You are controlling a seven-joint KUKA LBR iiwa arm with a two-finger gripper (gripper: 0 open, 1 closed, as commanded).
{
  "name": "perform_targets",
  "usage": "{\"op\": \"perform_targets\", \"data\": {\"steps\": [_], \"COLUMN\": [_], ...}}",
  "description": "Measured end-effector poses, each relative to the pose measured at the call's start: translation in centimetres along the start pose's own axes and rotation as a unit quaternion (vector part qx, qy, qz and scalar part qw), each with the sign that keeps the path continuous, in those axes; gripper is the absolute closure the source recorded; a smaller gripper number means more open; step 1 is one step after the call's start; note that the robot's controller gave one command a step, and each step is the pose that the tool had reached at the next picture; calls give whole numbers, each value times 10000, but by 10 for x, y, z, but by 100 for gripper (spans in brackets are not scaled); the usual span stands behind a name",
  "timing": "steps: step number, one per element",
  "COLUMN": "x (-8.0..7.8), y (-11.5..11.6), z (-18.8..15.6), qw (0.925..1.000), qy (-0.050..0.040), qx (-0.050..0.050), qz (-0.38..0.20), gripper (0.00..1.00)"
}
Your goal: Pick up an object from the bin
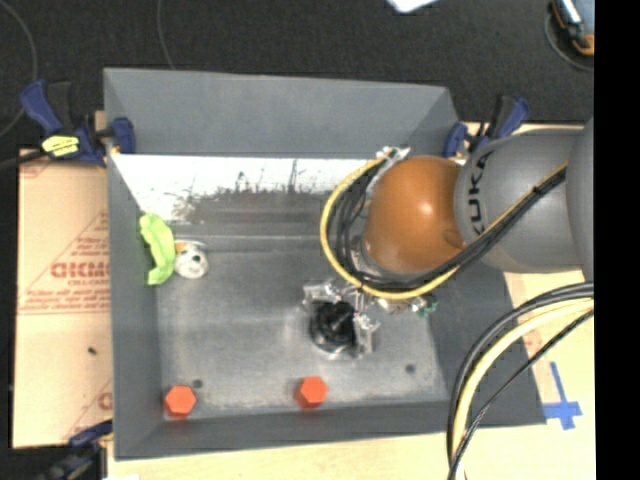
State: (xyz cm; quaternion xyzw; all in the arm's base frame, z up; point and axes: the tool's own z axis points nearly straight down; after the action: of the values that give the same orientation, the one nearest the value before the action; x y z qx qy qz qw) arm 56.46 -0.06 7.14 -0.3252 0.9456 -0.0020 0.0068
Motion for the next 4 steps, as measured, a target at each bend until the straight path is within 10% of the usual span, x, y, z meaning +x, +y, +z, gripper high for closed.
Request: {"op": "perform_targets", "data": {"steps": [4], "x": [0], "y": [0], "z": [0], "qw": [10000], "qy": [0], "qx": [-2], "qz": [8], "gripper": [100]}}
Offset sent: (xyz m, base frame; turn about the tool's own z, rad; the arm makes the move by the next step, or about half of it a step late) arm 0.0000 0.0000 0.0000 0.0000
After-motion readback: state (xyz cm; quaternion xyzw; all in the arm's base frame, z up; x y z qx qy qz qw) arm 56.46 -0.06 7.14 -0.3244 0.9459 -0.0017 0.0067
